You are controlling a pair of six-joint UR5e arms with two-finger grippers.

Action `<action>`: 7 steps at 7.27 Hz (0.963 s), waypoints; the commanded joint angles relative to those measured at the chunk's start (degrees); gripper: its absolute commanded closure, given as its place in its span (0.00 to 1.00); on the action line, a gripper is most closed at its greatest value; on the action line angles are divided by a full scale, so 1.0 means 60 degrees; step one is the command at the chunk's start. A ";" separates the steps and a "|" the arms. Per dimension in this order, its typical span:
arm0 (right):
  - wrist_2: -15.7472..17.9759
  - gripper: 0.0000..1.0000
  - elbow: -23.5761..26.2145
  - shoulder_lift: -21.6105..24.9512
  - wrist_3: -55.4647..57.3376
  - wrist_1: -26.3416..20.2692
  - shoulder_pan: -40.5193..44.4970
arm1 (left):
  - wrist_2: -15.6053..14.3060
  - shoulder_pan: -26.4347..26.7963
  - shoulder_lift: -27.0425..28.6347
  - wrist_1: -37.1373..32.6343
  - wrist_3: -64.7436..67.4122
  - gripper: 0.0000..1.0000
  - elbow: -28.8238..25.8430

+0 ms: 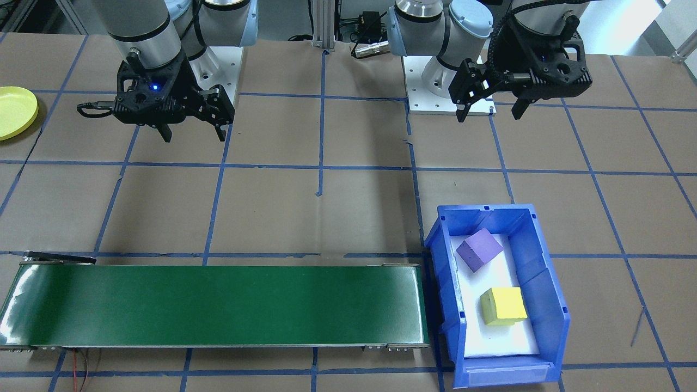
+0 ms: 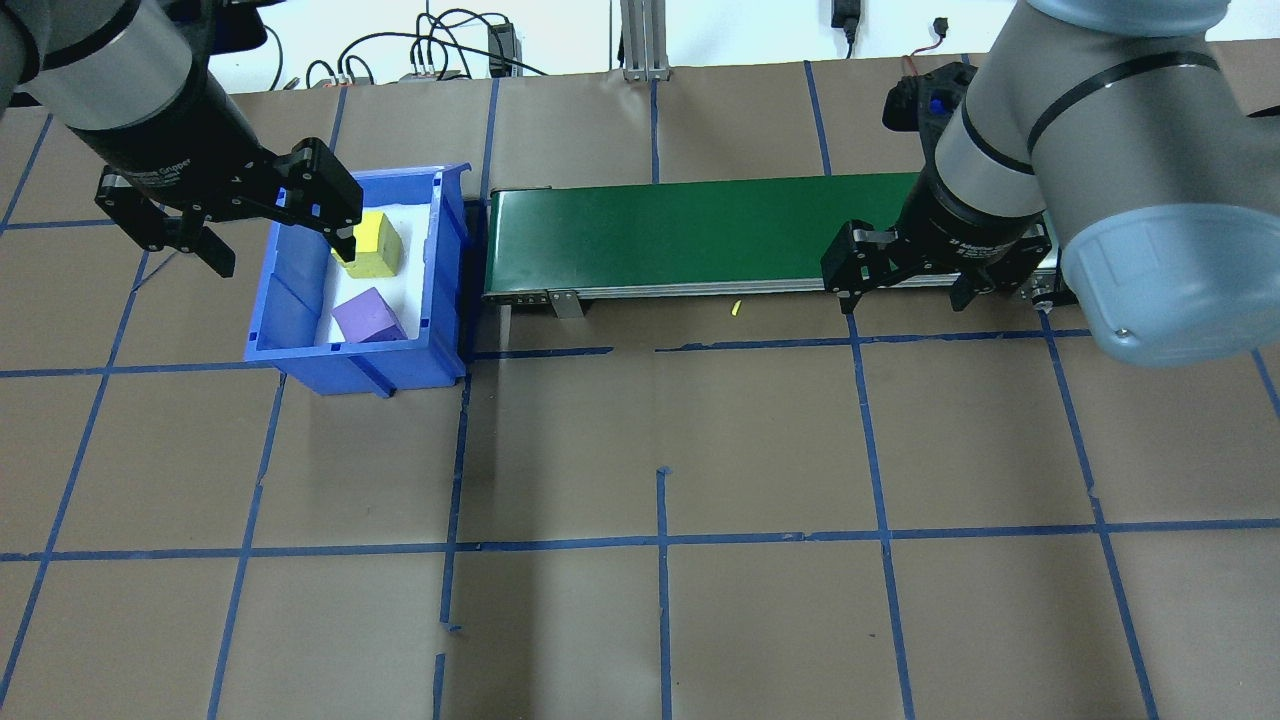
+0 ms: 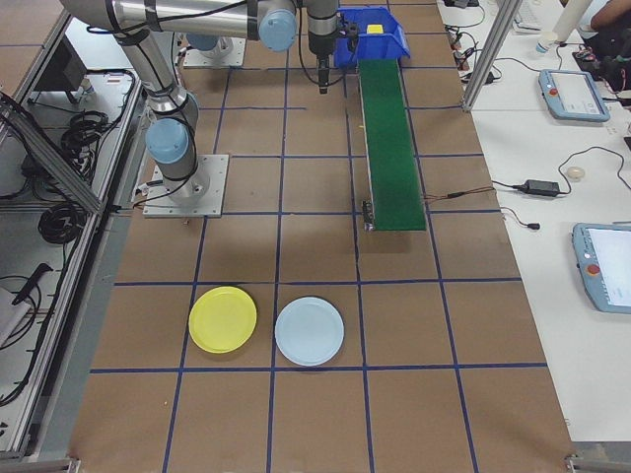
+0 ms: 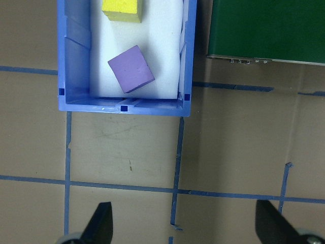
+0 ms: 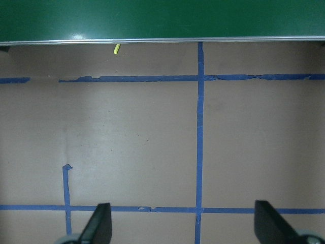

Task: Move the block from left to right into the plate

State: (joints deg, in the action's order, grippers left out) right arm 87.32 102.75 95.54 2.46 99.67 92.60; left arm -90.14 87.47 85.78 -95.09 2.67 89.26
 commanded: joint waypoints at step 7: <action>-0.0007 0.00 -0.0015 0.0000 0.0015 0.0000 -0.0008 | 0.0066 -0.1228 0.0993 0.0511 -0.0049 0.01 0.0371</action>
State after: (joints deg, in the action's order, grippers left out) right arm 87.28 102.66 95.54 2.55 99.67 92.62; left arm -90.01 83.33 89.54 -92.83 2.44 90.97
